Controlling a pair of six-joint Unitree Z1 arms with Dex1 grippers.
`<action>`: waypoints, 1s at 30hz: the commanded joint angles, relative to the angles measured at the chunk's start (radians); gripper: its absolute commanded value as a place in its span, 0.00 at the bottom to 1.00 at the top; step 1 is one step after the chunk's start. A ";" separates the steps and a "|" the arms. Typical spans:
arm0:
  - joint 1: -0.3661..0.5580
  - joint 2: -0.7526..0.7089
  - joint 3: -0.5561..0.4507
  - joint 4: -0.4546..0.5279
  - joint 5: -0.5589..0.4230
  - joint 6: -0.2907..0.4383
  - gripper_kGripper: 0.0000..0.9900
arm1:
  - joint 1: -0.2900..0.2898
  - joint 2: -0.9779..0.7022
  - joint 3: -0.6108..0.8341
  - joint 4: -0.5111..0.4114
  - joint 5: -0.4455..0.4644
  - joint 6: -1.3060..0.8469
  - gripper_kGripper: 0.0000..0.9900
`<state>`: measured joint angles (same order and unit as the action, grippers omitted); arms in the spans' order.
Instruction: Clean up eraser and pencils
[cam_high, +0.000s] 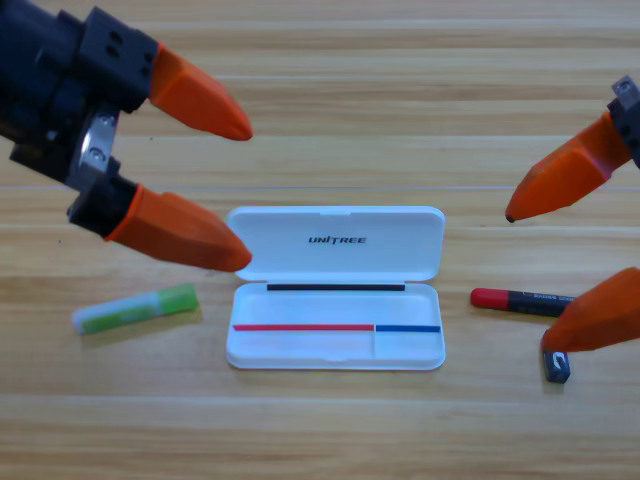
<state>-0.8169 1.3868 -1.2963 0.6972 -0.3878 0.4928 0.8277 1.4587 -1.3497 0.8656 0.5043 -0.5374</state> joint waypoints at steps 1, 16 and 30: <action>-0.021 0.028 0.025 0.004 -0.003 0.010 0.98 | 0.031 0.017 0.006 -0.017 -0.017 0.001 0.96; -0.019 -0.005 0.035 0.008 0.033 0.013 0.97 | 0.031 -0.090 0.086 -0.014 -0.234 0.278 0.96; 0.028 0.116 -0.256 0.257 0.543 0.217 0.97 | 0.002 0.068 0.185 -0.002 -0.576 0.823 0.96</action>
<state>-0.8190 1.4258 -1.5643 0.9357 0.0568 0.6374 0.8288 1.4226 -1.2126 0.8656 -0.0390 0.2355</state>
